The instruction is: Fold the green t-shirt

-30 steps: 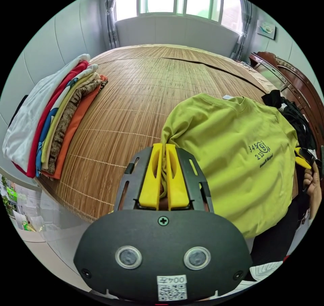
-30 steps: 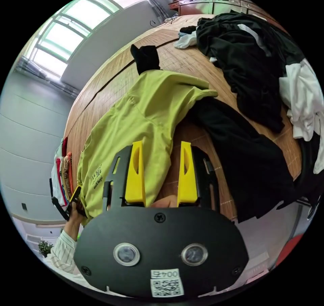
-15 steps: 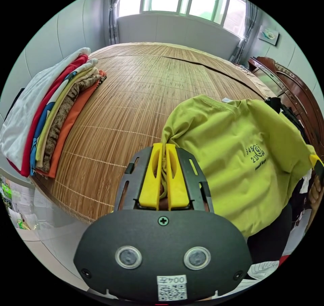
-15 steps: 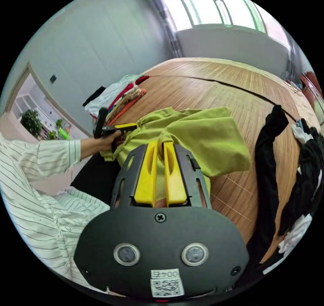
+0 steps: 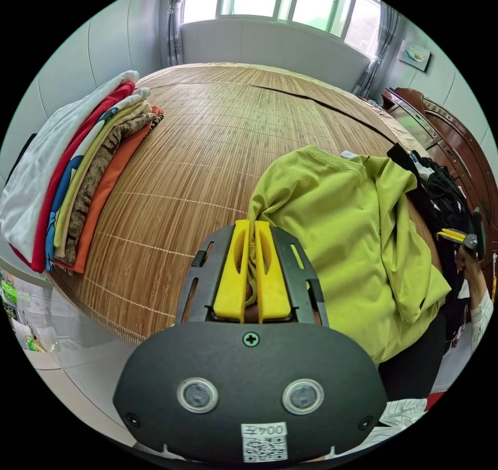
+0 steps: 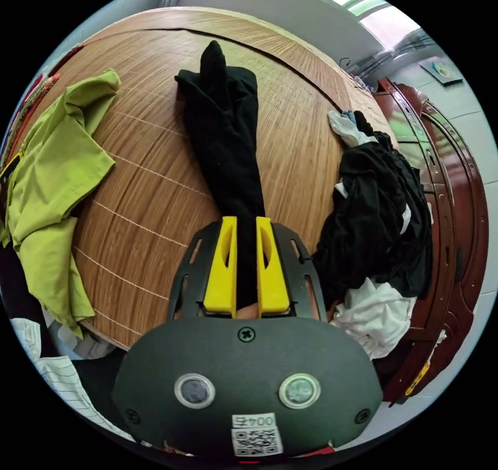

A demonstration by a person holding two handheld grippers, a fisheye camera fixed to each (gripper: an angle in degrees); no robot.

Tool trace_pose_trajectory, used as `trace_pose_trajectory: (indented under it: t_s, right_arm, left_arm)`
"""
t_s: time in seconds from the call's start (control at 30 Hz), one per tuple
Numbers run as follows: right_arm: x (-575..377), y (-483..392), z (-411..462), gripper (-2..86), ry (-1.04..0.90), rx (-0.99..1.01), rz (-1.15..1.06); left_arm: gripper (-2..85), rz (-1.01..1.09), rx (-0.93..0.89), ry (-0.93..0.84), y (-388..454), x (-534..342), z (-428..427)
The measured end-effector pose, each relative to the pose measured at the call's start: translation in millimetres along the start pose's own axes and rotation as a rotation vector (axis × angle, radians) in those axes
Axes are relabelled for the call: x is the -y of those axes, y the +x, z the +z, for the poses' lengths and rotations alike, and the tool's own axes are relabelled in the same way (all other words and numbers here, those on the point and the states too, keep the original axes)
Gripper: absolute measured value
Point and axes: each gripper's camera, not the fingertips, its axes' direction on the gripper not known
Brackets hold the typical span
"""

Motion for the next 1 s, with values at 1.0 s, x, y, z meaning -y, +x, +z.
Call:
trace_pose_trajectory:
  t_s: [1.0]
  right_arm:
    - [-99, 198, -46, 13.2, 0.295, 0.630, 0.489]
  left_arm:
    - [5.8, -0.019, -0.440, -0.077, -124, 78, -17]
